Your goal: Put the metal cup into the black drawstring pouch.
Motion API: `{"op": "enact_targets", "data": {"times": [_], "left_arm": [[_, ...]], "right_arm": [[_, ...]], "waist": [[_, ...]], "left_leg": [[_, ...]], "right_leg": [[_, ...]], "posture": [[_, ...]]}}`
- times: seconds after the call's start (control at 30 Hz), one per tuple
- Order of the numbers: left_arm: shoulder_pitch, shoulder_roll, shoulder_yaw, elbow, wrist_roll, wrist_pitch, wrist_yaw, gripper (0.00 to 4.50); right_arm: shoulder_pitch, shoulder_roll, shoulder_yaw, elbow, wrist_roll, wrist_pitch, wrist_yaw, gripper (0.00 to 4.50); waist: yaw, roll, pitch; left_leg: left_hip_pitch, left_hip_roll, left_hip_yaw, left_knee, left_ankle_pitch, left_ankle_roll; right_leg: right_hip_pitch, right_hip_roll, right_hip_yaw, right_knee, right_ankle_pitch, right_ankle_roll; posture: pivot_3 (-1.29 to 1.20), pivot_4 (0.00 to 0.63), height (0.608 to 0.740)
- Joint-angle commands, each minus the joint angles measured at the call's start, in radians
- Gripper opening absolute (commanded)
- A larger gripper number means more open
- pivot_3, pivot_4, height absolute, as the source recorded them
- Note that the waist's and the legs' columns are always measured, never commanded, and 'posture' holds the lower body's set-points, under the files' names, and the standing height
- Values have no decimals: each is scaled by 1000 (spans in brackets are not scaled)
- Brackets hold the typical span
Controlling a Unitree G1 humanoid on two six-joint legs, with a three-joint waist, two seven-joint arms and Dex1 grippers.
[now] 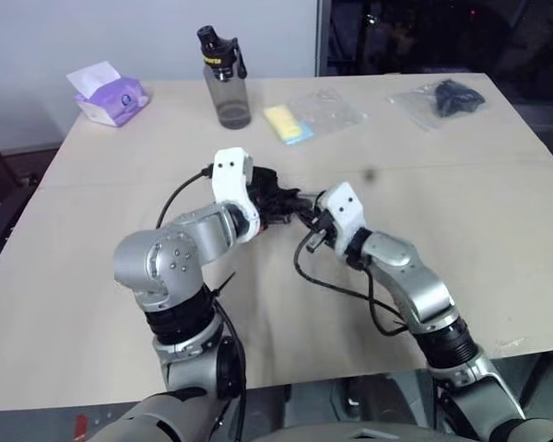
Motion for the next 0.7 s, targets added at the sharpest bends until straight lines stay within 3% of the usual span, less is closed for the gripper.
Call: {"op": "enact_targets", "data": {"times": [0.03,0.4,0.7], "left_arm": [[9,-2,15,-46,-59,2,-29,0],[10,26,74,-39,-135,2,-82,0],[12,78,192,5,-253,-52,-229,0]], "right_arm": [[-33,38,-39,-21,11,-42,-26,27],[14,71,-79,-95,155,-22,72,27],[40,89,-124,-114,248,3,83,27]], "waist": [[0,0,0],[0,0,0],[-2,0,0]], "left_leg": [[0,0,0,0,0,0],[0,0,0,0,0,0],[0,0,0,0,0,0]], "right_leg": [[0,0,0,0,0,0],[0,0,0,0,0,0],[0,0,0,0,0,0]], "posture": [[0,150,740],[0,150,740],[0,150,740]]}}
